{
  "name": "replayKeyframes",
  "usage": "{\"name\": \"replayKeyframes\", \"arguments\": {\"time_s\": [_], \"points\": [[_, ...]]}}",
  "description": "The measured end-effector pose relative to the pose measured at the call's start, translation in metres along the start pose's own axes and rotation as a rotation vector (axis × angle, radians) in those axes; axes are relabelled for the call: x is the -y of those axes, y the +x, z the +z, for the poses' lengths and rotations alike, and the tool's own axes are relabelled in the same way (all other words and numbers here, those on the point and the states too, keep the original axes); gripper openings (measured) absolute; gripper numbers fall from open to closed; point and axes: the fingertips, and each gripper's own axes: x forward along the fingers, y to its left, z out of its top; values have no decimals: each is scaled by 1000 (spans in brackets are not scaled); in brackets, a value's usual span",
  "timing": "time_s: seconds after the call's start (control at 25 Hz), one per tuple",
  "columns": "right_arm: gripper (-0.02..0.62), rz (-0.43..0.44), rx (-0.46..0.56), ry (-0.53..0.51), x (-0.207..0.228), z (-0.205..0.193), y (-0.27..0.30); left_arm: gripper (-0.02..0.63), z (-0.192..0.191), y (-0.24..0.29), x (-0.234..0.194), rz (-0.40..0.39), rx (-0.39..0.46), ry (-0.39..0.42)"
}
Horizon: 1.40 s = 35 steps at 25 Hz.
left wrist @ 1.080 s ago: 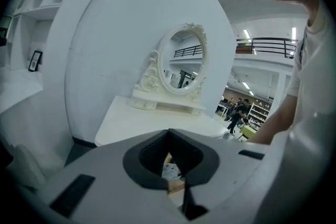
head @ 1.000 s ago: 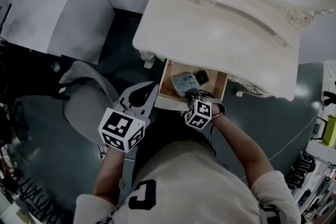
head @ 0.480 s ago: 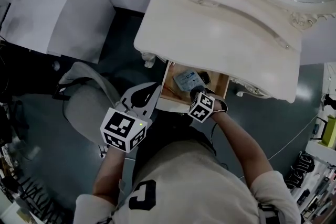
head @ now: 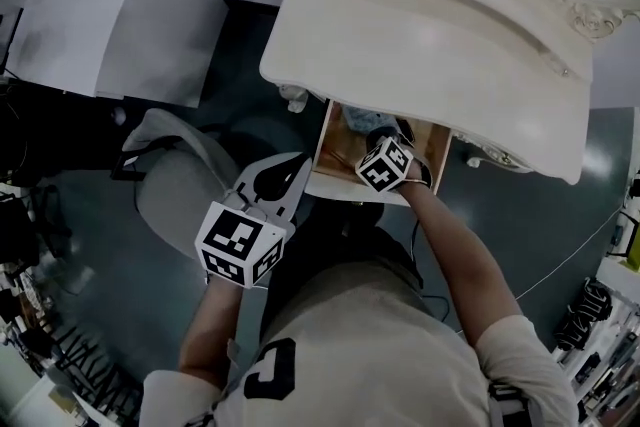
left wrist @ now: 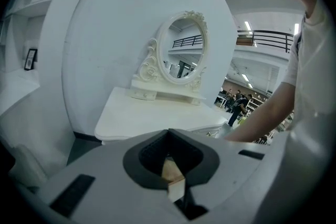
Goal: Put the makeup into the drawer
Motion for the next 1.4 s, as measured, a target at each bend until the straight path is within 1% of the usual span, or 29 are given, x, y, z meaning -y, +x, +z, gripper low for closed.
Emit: {"name": "replayKeyframes", "arguments": {"time_s": [0.04,0.16,0.24,0.28,0.32,0.36,0.4,0.48,0.56,0.64,0.8,0.96,1.04,1.08,1.16,1.2,1.32,1.4], "points": [[28,-9,-7,30,5,-1,2,55,-1,-1,-1,6,-3,1],[28,5,-41,152,11,-10,9,55,-5,-5,-1,19,-14,7],[34,0,-38,178,12,-14,9,55,-4,-7,0,21,-15,12],[50,-5,-28,175,12,-13,8,55,-4,-8,0,22,-14,13],[98,-5,-16,173,10,-11,7,55,-4,-10,-1,25,-13,14],[166,0,-5,176,8,-9,6,55,-4,-11,-2,27,-13,15],[196,12,7,184,6,-7,4,55,-4,-12,-3,28,-14,15],[204,48,38,229,1,-3,-4,55,-5,-13,-1,22,-15,13],[216,88,83,307,-1,4,-14,55,-6,-11,1,10,-15,10],[219,104,122,357,1,10,-22,55,-6,-8,4,-3,-17,8],[219,84,130,353,8,7,-30,55,-4,-4,10,-23,-14,17],[219,95,165,418,13,5,-44,55,1,-4,11,-35,0,16],[216,105,202,466,16,9,-54,55,3,-4,9,-39,8,14],[190,106,226,497,18,12,-61,55,4,-4,9,-41,12,13],[75,118,275,573,22,18,-79,55,7,-5,7,-45,23,10],[49,138,300,616,22,21,-89,55,8,-6,6,-46,29,8],[32,215,395,720,18,33,-121,55,10,-9,3,-54,46,0],[28,225,442,765,19,38,-139,55,9,-11,2,-69,52,-1]]}}
